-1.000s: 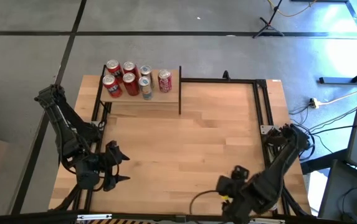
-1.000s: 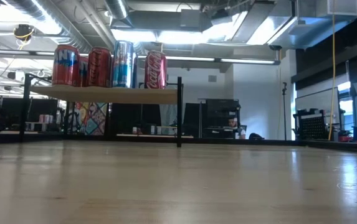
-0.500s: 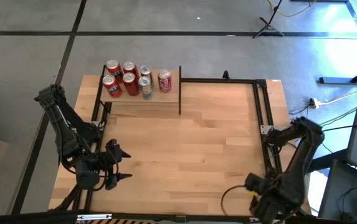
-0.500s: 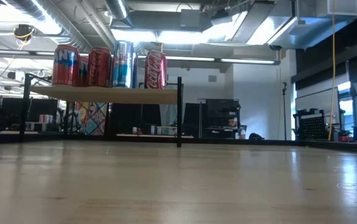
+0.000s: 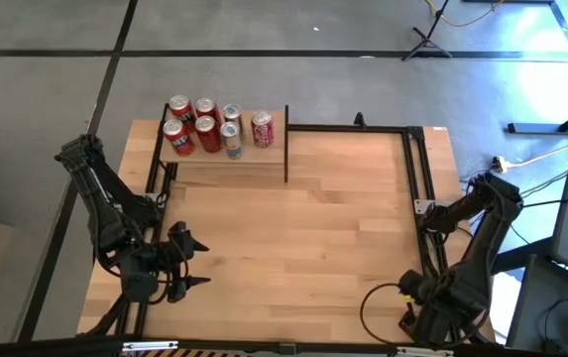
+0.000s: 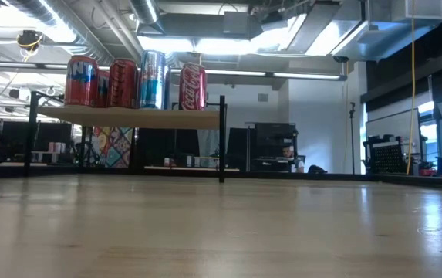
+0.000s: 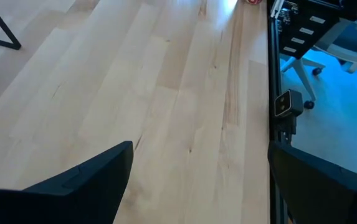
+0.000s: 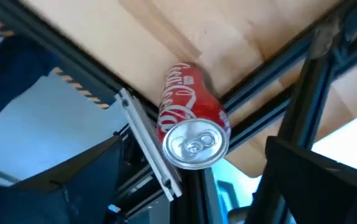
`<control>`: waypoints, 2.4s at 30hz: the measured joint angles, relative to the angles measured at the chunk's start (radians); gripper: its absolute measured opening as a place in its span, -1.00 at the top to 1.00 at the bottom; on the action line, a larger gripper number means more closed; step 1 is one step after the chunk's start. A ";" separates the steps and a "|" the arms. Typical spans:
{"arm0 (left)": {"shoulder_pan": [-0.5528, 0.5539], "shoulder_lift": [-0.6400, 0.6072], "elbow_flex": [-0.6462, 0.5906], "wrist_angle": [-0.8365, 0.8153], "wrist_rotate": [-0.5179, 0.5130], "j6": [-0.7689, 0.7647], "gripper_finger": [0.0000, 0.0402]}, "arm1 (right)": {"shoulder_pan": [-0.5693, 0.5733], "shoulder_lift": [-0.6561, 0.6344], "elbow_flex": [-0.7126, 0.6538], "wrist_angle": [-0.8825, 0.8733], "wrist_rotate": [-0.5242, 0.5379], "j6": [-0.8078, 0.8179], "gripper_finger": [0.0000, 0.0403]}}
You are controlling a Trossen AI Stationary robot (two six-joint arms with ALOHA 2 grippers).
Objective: Place canned beverage on shelf
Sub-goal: Put the red white soda can on the shelf aligned with the other red white soda can
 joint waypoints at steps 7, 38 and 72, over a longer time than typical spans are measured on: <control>0.000 0.000 0.000 0.000 0.000 0.004 -0.80 | 0.000 0.000 -0.083 0.046 -0.091 0.093 -0.88; 0.001 0.000 0.000 0.000 -0.012 0.005 -0.80 | 0.013 0.000 -0.343 0.434 -0.214 0.161 -0.88; 0.001 0.000 0.000 0.000 -0.011 0.003 -0.80 | -0.578 0.079 0.044 0.083 0.238 -1.129 -0.30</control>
